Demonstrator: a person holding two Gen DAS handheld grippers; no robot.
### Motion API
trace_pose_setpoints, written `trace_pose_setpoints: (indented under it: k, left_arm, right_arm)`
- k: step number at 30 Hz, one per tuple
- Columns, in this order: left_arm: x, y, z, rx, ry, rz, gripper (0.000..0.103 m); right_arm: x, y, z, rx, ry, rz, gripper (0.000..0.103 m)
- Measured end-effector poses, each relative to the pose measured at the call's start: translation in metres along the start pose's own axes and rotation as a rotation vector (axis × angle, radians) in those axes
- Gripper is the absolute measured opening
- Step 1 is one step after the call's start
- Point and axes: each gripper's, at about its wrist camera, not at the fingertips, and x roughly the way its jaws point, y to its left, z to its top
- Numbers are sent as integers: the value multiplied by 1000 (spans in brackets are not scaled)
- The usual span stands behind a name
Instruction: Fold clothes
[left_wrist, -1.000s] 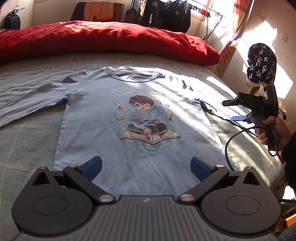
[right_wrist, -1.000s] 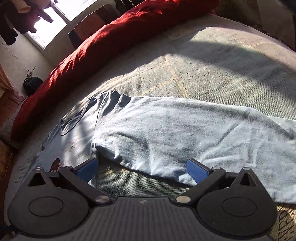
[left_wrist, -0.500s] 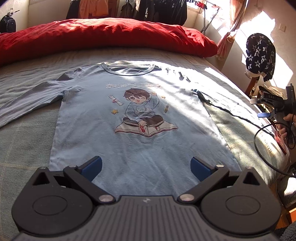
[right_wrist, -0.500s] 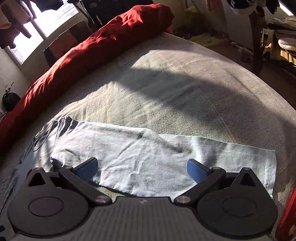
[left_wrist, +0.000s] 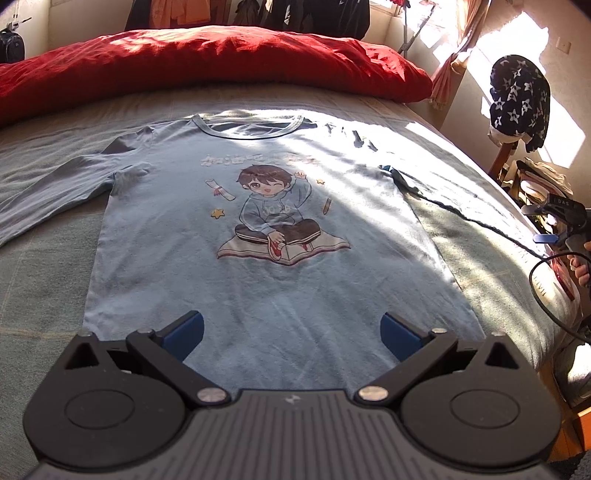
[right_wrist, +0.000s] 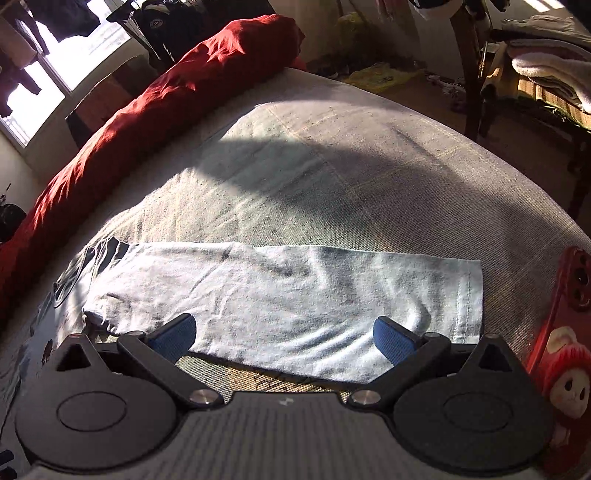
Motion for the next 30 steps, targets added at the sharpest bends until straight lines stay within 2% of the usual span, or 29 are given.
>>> trace_pose_setpoints:
  k: [2,4,6,9,13,18,22,26,28,30]
  left_arm:
    - [2,0,-6,15,13,5,101]
    - [6,0,-12,32,29,20,101]
    - [12,2,-19,40,62,42,101]
    - [25,5,-33,34,134,34,101]
    - [16,-7,-52,120,128,58,102]
    - [-8,-2,-78,153,149,48,102]
    - [-34,14,-87,148,131,87,102]
    - [-51,35,-81,120,75,126,102]
    - [-53,43,-72,98,45,122,102]
    - [-50,44,-62,93,15,104,102]
  right_arm:
    - [-4,8,-6,-5,-11,-42,103]
    - [-14,26,-14,-25,-20,14,103]
    - [-21,57,-22,-98,0,89,103]
    - [-30,118,-40,-255,30,186,103]
    - [-31,205,-76,-464,73,285,103]
    - [-19,280,-133,-687,122,305,103]
    - [-9,306,-182,-806,168,294,103]
    - [7,310,-221,-870,211,237,103]
    - [9,308,-234,-916,173,210,103]
    - [8,306,-236,-886,153,195,103]
